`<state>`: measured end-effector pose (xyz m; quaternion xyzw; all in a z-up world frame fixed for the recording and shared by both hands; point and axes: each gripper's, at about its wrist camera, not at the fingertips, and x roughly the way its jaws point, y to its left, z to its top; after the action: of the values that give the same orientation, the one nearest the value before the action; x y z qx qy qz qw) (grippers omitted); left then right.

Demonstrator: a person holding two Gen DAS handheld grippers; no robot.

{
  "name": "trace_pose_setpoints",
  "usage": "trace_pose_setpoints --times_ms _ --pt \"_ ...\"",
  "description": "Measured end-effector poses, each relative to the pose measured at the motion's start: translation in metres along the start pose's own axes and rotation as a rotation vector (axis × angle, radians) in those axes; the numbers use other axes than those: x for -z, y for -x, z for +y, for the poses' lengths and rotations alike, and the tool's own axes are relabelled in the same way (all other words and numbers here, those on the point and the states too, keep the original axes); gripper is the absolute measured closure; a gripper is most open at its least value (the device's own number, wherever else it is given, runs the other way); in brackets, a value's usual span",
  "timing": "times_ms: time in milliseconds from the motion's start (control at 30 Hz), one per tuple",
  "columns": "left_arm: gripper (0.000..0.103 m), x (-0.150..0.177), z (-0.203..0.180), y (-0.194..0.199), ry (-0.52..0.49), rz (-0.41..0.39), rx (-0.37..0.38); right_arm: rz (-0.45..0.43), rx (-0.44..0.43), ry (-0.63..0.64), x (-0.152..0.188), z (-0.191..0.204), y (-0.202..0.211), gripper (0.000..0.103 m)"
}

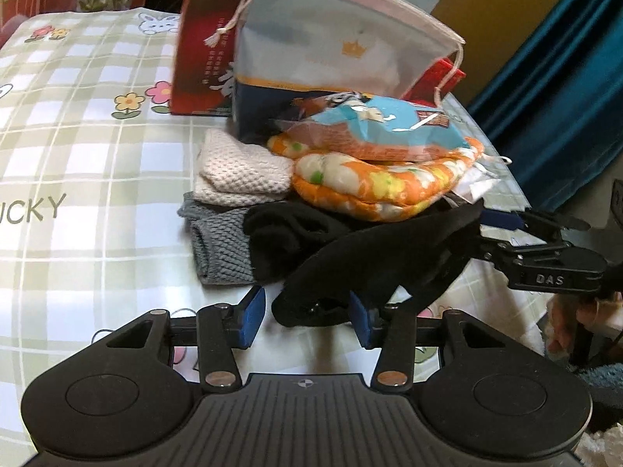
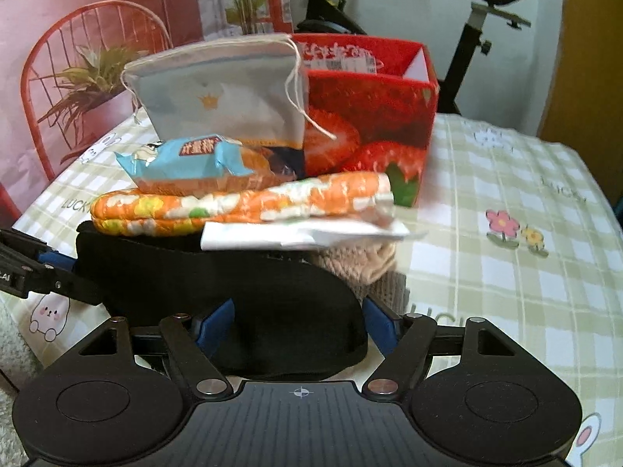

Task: Organize soft objects
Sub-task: 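Close both grippers on the black fabric, then lift the black fabric into the red box and open both grippers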

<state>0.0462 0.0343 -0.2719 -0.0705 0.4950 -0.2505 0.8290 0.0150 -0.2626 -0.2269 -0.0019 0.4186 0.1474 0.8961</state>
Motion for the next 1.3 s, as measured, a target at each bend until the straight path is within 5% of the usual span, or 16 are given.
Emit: trace_pose_setpoints --times_ms 200,300,567,933,1300 --pt "0.064 -0.001 -0.002 -0.001 -0.016 0.005 0.004 0.011 -0.013 -0.027 0.004 -0.004 0.001 0.04" --pt "0.08 -0.001 -0.002 0.0 -0.026 0.003 -0.02 0.02 -0.012 -0.014 0.003 -0.002 0.003 0.051" --pt "0.089 -0.002 0.0 0.014 -0.035 -0.059 -0.078 0.005 -0.02 -0.016 0.001 -0.004 0.022 0.089" --pt "0.089 -0.006 -0.01 0.062 -0.089 -0.25 -0.118 -0.124 -0.067 0.016 -0.016 0.002 0.063 0.093" --pt "0.089 -0.044 -0.028 0.113 -0.148 -0.446 -0.163 -0.319 -0.083 0.068 -0.072 0.01 0.101 0.094"
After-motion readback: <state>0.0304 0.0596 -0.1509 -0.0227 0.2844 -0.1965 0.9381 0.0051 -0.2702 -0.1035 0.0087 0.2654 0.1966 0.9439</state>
